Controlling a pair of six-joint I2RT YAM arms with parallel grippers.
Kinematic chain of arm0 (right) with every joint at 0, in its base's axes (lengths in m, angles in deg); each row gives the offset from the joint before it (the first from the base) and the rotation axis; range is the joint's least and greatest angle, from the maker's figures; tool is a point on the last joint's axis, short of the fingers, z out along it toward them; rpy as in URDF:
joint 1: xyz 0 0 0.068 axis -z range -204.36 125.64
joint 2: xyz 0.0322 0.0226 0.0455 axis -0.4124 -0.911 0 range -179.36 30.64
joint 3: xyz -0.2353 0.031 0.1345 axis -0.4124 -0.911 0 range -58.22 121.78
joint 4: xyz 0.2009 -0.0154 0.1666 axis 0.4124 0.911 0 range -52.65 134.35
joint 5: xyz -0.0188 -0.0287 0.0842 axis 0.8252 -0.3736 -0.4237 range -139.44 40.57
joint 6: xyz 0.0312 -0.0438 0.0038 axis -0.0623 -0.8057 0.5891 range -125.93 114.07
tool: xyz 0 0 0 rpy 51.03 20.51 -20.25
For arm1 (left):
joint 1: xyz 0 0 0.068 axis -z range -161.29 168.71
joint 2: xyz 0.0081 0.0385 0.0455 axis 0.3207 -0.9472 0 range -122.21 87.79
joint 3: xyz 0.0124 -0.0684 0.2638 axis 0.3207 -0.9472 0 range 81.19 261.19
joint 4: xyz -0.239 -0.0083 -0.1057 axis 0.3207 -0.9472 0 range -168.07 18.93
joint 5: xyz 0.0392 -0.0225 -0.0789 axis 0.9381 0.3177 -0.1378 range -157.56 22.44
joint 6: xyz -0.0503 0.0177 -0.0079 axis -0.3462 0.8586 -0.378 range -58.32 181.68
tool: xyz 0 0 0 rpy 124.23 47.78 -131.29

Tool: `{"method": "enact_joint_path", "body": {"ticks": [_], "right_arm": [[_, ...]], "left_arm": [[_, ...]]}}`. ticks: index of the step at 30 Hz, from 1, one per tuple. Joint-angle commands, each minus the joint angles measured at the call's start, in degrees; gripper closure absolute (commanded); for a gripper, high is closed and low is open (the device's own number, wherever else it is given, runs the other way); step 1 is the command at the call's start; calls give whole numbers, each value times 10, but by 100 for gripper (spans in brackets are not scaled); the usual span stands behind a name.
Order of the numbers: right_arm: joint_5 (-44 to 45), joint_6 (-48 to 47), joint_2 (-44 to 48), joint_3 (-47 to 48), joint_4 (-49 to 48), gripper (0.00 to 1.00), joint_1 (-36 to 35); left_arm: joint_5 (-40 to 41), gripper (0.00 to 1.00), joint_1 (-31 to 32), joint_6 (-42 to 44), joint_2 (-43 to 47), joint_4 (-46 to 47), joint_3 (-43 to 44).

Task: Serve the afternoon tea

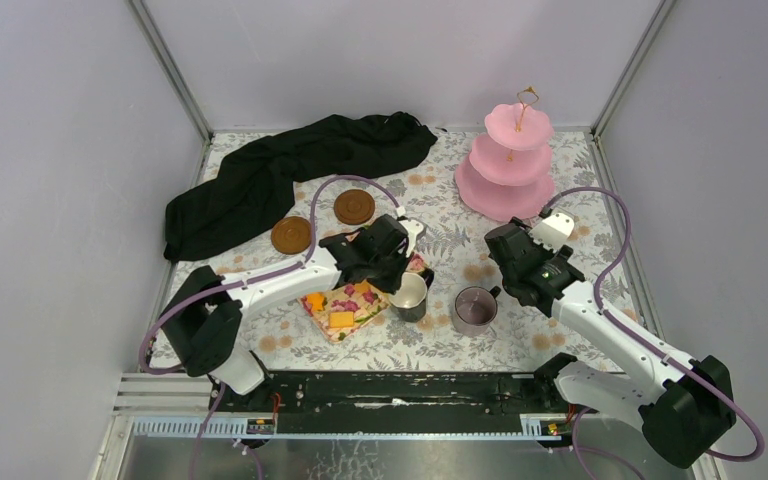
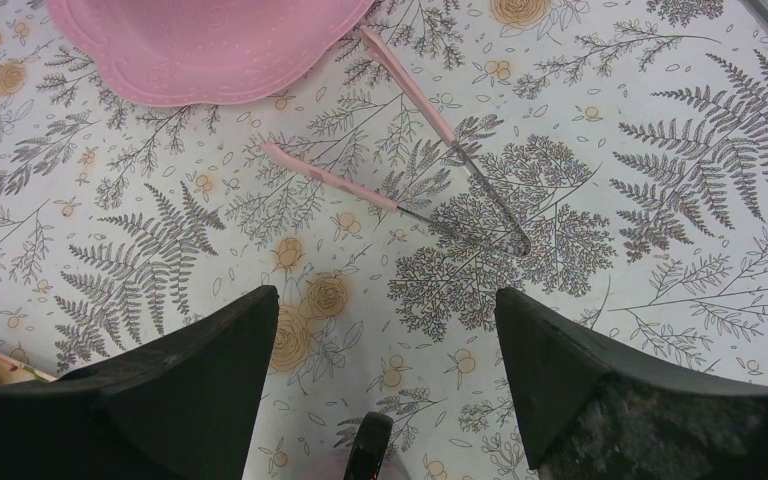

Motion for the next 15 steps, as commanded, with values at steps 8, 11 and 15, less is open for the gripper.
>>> {"method": "enact_joint_path", "body": {"ticks": [8, 11, 15], "right_arm": [[23, 8, 4, 28, 5, 13, -4], [21, 7, 6, 29, 6, 13, -4], [18, 3, 7, 31, 3, 13, -4]], "left_arm": [[-11, 100, 5, -34, 72, -19, 71], [-2, 100, 6, -44, 94, -32, 103], [68, 100, 5, -57, 121, -46, 143]]}}
